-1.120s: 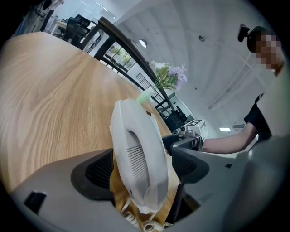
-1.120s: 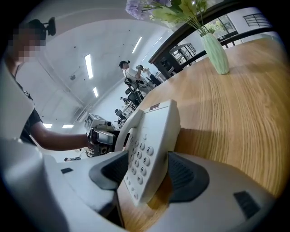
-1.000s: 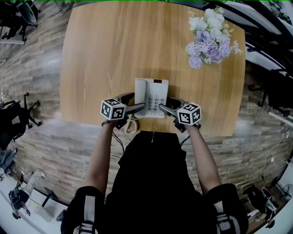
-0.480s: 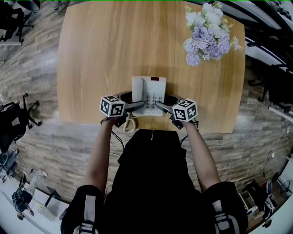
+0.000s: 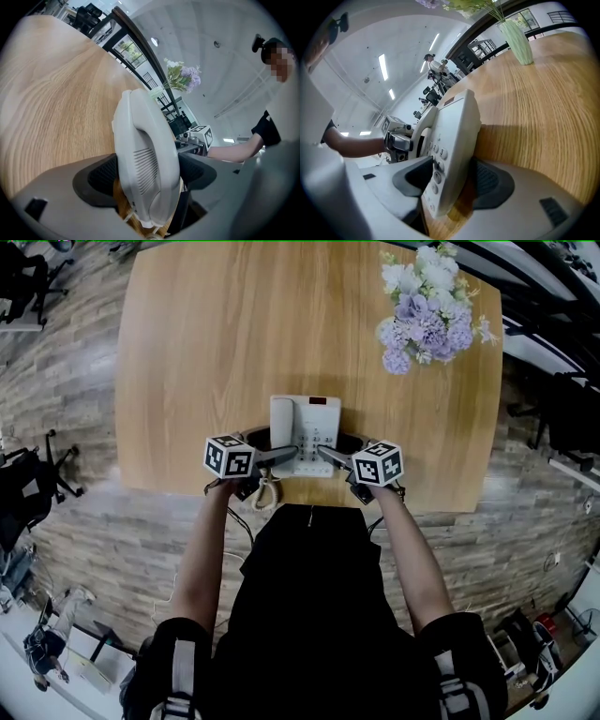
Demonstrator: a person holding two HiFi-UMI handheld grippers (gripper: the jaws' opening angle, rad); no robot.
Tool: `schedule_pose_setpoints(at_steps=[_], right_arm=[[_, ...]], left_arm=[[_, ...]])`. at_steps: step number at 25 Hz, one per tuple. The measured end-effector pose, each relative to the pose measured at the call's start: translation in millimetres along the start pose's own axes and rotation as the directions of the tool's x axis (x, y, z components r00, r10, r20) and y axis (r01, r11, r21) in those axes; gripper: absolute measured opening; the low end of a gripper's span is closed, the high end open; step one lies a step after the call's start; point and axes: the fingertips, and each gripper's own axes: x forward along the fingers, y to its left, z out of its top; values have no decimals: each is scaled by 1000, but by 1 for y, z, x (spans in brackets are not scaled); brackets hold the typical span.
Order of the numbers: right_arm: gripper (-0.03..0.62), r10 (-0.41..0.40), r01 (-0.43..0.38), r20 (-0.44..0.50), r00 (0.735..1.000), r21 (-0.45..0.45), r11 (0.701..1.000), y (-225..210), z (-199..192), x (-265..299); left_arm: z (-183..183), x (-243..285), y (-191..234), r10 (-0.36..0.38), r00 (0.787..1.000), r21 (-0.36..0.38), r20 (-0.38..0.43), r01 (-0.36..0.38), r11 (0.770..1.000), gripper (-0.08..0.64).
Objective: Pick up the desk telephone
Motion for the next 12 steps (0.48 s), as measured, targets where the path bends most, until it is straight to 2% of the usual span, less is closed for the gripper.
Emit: schedule_pose_setpoints(at_steps=[6,10,12], right_arm=[[265,0,-1,30,1000,62,998,-2,2,1],[250,8,-35,119,993,229,973,-5,8,-1],[249,2,-36,136,991,249,968,-5,9,-1]], left_arm=[[3,1,2,17,998,-50,57,-14,999,390],[4,0,2,36,994,-80,102,-28,996,390],[4,0,2,39,993,-87,114,-29,996,390]])
